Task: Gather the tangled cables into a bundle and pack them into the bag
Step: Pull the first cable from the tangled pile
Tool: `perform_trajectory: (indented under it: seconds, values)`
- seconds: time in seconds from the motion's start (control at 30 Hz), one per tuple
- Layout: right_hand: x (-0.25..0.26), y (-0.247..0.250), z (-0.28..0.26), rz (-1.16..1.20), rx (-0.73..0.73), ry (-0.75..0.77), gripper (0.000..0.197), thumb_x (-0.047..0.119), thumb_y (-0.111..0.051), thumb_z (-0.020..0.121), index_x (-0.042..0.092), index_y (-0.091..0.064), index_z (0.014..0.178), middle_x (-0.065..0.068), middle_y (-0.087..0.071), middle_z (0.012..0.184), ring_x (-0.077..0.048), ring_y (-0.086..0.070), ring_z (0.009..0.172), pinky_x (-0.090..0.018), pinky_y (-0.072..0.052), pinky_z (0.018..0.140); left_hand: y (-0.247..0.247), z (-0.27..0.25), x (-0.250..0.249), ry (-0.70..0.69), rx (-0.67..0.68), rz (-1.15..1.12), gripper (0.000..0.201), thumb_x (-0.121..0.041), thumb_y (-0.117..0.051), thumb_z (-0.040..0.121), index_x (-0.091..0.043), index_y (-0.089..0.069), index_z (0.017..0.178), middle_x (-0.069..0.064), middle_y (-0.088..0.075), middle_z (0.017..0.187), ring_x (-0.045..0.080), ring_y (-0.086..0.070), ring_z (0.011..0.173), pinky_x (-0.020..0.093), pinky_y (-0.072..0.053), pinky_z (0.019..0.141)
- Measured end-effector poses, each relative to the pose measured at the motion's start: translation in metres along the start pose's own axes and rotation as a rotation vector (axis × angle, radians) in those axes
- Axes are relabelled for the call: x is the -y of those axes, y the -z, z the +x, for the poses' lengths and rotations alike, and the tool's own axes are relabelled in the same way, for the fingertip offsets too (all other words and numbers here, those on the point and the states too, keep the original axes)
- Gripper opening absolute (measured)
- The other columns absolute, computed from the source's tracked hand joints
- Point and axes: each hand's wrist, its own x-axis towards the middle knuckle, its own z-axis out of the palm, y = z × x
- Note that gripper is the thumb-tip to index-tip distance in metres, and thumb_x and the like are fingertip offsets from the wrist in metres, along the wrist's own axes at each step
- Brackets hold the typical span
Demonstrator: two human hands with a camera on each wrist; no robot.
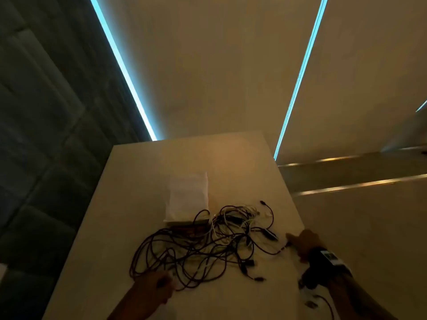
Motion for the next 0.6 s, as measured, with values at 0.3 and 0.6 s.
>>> perform_trajectory:
  seconds: [0.3, 0.6]
  values:
    - [0.037, -0.017, -0.021, 0.248, -0.159, 0.316, 0.036, 0.025, -0.063, 0.09, 0.009, -0.038, 0.069, -0.006, -0.047, 0.063, -0.021, -0.044, 0.056, -0.033, -0.036, 0.055, -0.027, 0.01, -0.09, -0.338, -0.242, -0.03, 0.012, -0.034, -0.063, 0.089, -0.024, -0.067, 0.082, -0.005, -0.07, 0.077, 0.001, -0.062, 0.072, 0.018, -0.047, 0.066]
    - [0.142, 0.012, -0.143, 0.667, 0.033, 0.976, 0.01, 0.002, -0.058, 0.091, 0.009, -0.064, 0.094, -0.007, -0.067, 0.083, -0.018, -0.065, 0.075, -0.032, -0.056, 0.07, -0.023, 0.021, -0.173, -0.469, -0.398, -0.303, 0.034, -0.04, -0.045, 0.099, -0.02, -0.063, 0.12, -0.003, -0.065, 0.114, 0.01, -0.059, 0.106, 0.021, -0.045, 0.087]
